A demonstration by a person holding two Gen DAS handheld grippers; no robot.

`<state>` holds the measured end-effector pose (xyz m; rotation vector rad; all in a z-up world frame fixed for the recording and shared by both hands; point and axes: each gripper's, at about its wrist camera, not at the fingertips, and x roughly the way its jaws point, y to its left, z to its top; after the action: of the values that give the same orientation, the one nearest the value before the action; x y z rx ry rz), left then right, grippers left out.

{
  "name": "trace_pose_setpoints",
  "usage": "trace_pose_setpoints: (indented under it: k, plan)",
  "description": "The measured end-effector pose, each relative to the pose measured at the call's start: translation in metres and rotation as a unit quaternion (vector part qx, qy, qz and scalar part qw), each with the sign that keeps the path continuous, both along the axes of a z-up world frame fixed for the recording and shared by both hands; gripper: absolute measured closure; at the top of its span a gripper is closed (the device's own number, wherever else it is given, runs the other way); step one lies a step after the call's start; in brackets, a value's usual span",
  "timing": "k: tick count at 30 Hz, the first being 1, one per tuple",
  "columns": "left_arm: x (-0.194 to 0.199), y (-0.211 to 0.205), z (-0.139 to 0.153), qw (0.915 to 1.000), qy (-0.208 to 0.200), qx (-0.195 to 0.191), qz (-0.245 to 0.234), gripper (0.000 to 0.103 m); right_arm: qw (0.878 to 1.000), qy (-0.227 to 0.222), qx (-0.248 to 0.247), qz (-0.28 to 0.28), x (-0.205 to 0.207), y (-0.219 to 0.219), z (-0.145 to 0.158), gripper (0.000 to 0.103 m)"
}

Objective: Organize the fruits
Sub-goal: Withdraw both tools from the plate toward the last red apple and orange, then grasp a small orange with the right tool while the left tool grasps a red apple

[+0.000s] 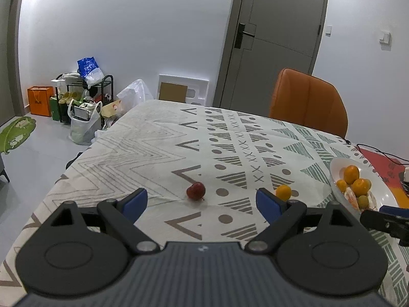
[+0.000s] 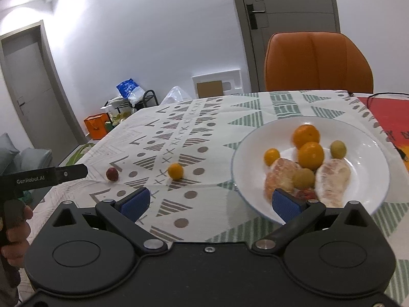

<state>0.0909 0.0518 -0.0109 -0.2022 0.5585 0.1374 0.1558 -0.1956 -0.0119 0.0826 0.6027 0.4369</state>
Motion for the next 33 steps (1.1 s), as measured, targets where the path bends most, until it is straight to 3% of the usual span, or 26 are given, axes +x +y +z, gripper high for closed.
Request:
trace_pose_setpoints:
  k: [13,21,26,31,33]
  plan:
    - [0.016,0.009,-0.013,0.9998,0.002,-0.022,-0.001,0.019,1.0,-0.001,0.003,0.027,0.014,0.026,-0.006,0.0]
    - [0.035,0.014,-0.027,0.9991,0.018,-0.036,0.011,0.037,0.999,0.004,-0.005,0.044,0.029,0.045,-0.012,0.012]
    - [0.051,0.016,-0.034,0.9983,0.035,-0.044,0.017,0.052,0.998,0.018,-0.016,0.054,0.046,0.058,-0.02,0.027]
    - [0.06,0.017,-0.041,0.9977,0.045,-0.049,0.015,0.061,0.997,0.019,-0.022,0.066,0.057,0.07,-0.023,0.032]
    - [0.063,0.017,-0.043,0.9977,0.046,-0.049,0.013,0.071,0.997,0.023,-0.028,0.068,0.061,0.074,-0.026,0.038]
